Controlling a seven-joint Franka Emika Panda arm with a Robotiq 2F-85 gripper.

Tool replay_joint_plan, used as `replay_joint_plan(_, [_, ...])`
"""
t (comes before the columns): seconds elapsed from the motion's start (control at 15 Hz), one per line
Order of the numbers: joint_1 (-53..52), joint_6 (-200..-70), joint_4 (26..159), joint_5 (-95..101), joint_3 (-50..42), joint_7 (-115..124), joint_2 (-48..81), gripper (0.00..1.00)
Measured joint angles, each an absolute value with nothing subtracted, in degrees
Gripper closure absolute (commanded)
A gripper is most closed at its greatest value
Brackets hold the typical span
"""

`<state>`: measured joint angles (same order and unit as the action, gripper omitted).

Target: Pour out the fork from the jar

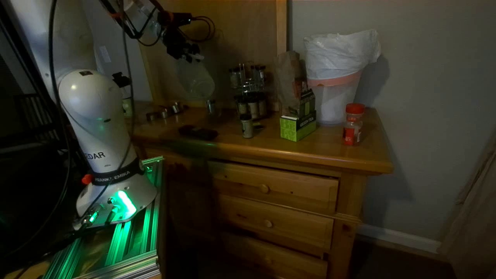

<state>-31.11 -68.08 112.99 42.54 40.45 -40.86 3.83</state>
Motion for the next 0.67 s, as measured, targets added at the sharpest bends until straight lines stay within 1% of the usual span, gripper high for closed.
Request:
replay_joint_plan(0.07, [-31.9,-65.9,112.1,43.9,41.0,-40.6,5.5,0.65])
replay_joint_plan(0.4, [-32.7,-65.0,110.2,43.9,41.4,-40.0,7.0,0.65])
replay_joint_plan(0.47, [-32.7,-65.0,110.1,43.9,41.4,-40.0,7.0,0.9])
replay_joint_plan(0.67, [-32.7,-65.0,110.2,44.0,41.4,-40.1,7.0,0.9])
